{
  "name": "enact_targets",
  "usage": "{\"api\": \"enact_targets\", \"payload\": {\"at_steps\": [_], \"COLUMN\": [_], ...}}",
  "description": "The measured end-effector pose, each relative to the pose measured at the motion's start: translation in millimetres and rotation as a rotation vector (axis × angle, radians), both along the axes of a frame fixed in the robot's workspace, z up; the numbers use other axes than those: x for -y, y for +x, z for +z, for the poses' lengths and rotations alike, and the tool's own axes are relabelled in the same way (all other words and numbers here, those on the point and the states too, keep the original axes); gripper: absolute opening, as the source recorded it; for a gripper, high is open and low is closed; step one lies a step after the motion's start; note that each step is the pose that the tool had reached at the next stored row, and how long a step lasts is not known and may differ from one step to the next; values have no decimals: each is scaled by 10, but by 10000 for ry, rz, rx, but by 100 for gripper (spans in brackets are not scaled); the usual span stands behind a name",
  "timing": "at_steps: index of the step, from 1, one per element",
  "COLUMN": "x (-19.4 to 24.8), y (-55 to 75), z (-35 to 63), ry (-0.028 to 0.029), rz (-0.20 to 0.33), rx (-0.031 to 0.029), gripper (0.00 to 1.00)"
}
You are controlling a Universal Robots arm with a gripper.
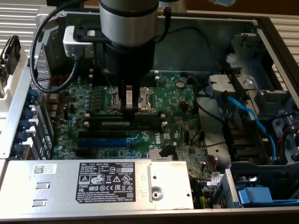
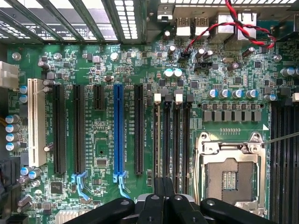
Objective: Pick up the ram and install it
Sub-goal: 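Press down the ram until it locks into place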
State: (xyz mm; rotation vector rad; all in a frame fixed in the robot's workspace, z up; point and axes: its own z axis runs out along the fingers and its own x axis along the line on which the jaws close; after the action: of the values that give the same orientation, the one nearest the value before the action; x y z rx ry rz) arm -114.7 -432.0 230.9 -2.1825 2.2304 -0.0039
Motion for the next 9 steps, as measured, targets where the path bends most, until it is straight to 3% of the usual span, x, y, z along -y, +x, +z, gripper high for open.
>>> {"api": "enact_targets", "payload": {"at_steps": [9], "x": [0], "y": [0], "z": [-15], "ry": [0], "rz": [4], "rx": [-3], "gripper": [10]}}
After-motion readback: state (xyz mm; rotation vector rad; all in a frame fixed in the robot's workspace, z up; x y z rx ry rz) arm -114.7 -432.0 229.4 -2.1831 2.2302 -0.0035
